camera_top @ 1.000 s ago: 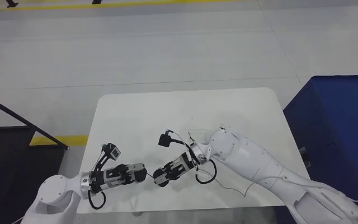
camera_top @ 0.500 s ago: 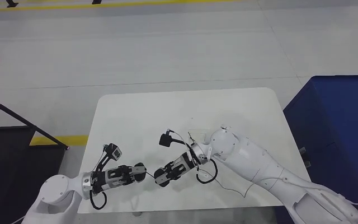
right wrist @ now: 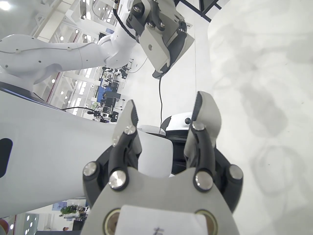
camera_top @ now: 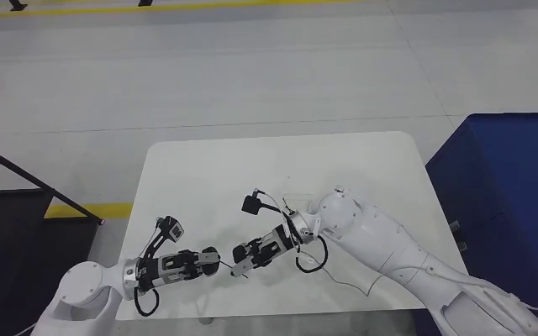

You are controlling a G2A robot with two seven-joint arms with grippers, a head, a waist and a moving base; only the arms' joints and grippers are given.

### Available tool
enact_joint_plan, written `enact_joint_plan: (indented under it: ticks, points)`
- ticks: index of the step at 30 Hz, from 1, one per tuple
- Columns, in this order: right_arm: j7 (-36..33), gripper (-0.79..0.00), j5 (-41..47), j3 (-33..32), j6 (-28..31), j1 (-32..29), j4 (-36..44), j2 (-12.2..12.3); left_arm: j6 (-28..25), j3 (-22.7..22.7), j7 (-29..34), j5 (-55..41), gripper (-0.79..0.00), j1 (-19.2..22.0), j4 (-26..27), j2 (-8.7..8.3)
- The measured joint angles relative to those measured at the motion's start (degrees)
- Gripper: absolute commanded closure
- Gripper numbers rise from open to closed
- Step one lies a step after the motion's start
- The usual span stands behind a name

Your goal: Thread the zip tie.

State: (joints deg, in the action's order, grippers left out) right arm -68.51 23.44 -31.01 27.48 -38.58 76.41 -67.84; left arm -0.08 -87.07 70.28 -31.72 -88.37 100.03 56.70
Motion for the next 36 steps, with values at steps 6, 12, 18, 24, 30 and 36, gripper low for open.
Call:
enact_joint_plan:
  ticks: [6, 12, 18, 24, 30, 36]
  points:
    - [6.36, -0.785, 16.76, -7.66, 5.17, -4.41, -3.48, 0.6, -7.45, -2.51, -8.4, -6.66, 0.0, -3.56, 2.77, 0.63]
    - [5.56, -0.785, 27.71, -9.51, 1.71, -6.31, -8.46, 0.08, -11.62, -4.88, -16.14, -10.72, 0.0, -7.95, 5.0, 1.1]
    - [6.1, -0.785, 25.15, -9.27, 1.04, -6.08, -8.9, 0.01, -10.76, -4.92, -16.41, -10.48, 0.0, -8.02, 5.42, 1.09]
    - [6.18, -0.785, 27.95, -8.1, -6.58, -8.46, -5.56, -0.68, -9.32, -2.23, -17.2, -7.09, 0.0, -8.32, 7.24, 1.24]
    - [8.41, -0.369, 23.39, -7.26, -6.23, -8.12, -5.96, -1.77, -7.97, -0.29, -18.72, -5.96, 0.0, -7.98, 7.52, 1.45]
    - [9.64, -0.222, 19.04, -5.78, -6.45, -7.96, -5.94, -2.93, -7.35, 0.33, -19.1, -4.27, 0.0, -7.5, 7.12, 1.49]
